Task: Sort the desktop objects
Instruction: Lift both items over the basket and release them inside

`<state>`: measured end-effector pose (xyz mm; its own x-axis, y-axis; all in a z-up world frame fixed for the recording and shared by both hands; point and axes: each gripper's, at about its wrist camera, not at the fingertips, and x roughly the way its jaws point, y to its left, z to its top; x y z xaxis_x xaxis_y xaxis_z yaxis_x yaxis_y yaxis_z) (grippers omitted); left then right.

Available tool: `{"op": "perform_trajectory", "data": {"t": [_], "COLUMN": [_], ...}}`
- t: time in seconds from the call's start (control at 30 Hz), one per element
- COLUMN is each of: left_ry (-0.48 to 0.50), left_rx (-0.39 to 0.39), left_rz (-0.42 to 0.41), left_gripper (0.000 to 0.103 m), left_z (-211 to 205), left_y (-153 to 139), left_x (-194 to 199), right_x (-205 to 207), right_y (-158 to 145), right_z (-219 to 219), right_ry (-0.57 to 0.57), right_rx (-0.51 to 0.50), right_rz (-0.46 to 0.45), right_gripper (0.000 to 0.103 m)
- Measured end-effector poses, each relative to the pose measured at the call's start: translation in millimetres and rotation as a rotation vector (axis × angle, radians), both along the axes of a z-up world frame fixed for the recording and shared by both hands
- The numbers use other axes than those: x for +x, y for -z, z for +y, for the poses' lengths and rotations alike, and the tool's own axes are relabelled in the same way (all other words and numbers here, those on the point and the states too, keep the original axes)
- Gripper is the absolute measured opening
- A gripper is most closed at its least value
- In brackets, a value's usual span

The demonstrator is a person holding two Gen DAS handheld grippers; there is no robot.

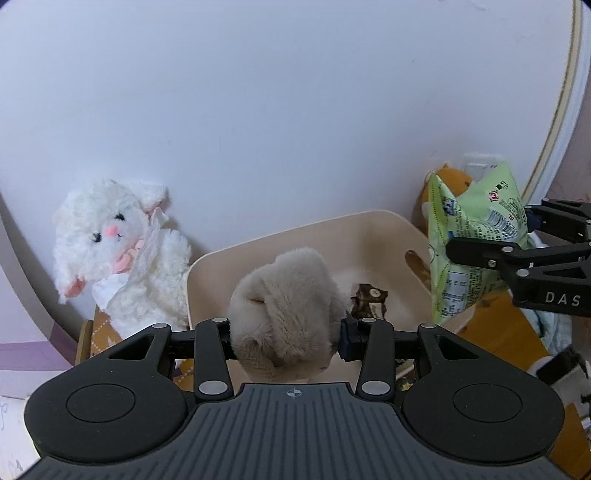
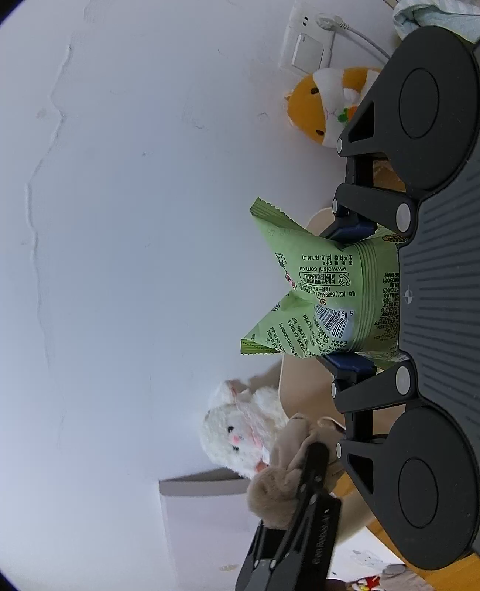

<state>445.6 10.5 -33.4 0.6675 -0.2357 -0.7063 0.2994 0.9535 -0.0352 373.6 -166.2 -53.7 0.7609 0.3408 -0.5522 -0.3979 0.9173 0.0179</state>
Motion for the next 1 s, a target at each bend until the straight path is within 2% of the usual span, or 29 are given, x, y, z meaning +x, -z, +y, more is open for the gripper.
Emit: {"op": "perform_trajectory", "data": {"t": [0.2, 0.4, 0.7, 0.77, 0.83, 0.9, 1.0], "left_ry": [-0.032, -0.034, -0.025, -0.024, -0.016, -0.016, -0.038], "left_rx": [0.014, 0.063, 0.103, 0.095, 0.085, 0.086, 0.092], "left_rz": [0.070, 0.103, 0.169, 0.180, 0.181, 0.166, 0.124], "left_gripper": [0.042, 0.042, 0.047, 0.049, 0.056, 0.069, 0.077], "left_z": [-10, -18, -27, -27, -27, -27, -23], "left_y": [28, 51, 80, 83, 83, 80, 73], "left_x": [23, 32, 36, 35, 34, 30, 25], "right_x": [29, 52, 55, 55, 56, 53, 48], "right_y": [29, 60, 86, 88, 88, 88, 86], "right_z": [13, 21, 33, 34, 35, 35, 30], "right_ry": [0.046, 0.069, 0.027, 0.020, 0.016, 0.001, -0.008], "right_rx": [-0.011, -0.090, -0.194, -0.207, -0.209, -0.215, -0.229], "right_rz": [0.076, 0.133, 0.183, 0.197, 0.202, 0.204, 0.189], "right_gripper": [0.056, 0.056, 0.058, 0.064, 0.072, 0.078, 0.090]}}
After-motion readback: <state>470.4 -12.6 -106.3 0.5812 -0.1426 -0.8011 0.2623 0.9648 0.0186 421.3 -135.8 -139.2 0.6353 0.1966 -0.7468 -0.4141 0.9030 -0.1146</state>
